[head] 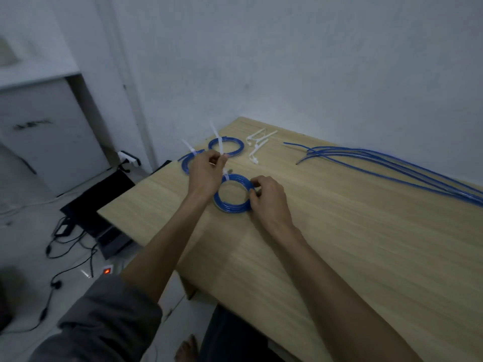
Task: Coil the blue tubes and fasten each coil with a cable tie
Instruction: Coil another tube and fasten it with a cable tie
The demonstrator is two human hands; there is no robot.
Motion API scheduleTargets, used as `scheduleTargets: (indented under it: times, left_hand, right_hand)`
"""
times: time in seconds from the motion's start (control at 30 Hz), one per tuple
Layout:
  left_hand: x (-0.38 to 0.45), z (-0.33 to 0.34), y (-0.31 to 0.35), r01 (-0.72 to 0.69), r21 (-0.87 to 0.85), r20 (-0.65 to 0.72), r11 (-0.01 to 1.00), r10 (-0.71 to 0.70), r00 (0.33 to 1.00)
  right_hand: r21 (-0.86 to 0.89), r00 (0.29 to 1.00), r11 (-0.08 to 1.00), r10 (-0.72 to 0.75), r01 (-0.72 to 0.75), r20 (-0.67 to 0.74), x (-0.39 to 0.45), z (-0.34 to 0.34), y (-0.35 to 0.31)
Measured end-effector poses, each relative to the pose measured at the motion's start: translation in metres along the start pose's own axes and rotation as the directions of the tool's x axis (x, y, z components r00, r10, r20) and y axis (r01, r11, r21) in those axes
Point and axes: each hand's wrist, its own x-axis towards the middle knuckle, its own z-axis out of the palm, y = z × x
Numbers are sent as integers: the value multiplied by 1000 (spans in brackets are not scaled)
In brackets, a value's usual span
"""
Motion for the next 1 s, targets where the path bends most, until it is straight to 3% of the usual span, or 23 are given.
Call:
scheduleTargets:
  times: [0.37, 0.7, 0.87, 1.0]
  left_hand:
    - [24, -90, -58, 114, 86, -202, 990, -94, 975]
    - [31, -99, -78, 240, -17, -224, 971, -238, 945]
    - [14, -94, -72, 159, -48, -367, 986, -166, 915]
    - [4, -79, -57, 45, -124, -280, 991, -78, 957]
  right_hand:
    - [114, 996, 991, -78, 73, 44, 17, 82, -78]
    - [127, 996, 989, -75, 69, 45, 32, 93, -89]
    - [77, 994, 992, -100, 97, 38, 28, 74, -78]
    - [11, 995, 996, -94, 93, 26, 26, 46, -65]
